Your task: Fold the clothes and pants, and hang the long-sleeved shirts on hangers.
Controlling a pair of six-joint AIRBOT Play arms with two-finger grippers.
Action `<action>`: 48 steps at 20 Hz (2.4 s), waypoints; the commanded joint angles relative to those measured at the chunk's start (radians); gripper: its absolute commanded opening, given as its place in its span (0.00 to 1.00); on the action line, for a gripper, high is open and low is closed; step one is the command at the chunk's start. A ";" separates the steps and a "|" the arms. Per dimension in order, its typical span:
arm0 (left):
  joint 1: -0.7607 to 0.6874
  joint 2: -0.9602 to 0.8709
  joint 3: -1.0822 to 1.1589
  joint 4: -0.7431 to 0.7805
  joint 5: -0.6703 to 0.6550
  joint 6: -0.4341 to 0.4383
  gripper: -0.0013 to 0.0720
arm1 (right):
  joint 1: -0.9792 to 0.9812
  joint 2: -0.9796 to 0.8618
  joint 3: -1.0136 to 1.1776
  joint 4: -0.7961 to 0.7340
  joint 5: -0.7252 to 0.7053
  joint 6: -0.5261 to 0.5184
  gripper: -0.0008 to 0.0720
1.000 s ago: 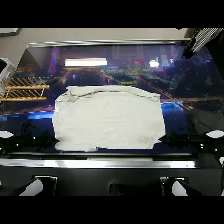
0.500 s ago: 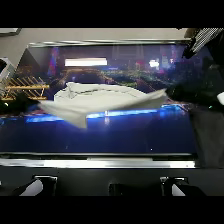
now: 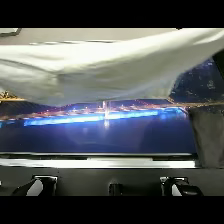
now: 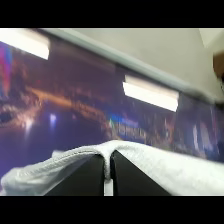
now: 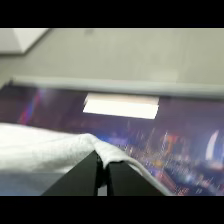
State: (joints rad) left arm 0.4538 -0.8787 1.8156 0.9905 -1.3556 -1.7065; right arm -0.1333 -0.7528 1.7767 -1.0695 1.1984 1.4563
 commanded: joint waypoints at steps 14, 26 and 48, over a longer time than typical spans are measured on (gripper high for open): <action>-0.002 -0.067 0.041 0.185 -0.017 0.057 0.04 | 0.001 -0.243 0.057 -0.330 0.161 0.284 0.06; -0.286 -0.994 -0.061 0.153 0.360 0.182 0.04 | 0.002 -1.040 0.057 -0.322 -0.093 0.251 0.06; -0.291 -1.047 -0.062 0.192 0.020 0.223 0.04 | 0.002 -1.181 0.055 -0.274 0.275 0.216 0.06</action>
State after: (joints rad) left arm 0.1619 -1.9221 1.7538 1.1744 -1.3327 -1.4876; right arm -0.1326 -1.9106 1.8324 -1.3827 1.4353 1.6657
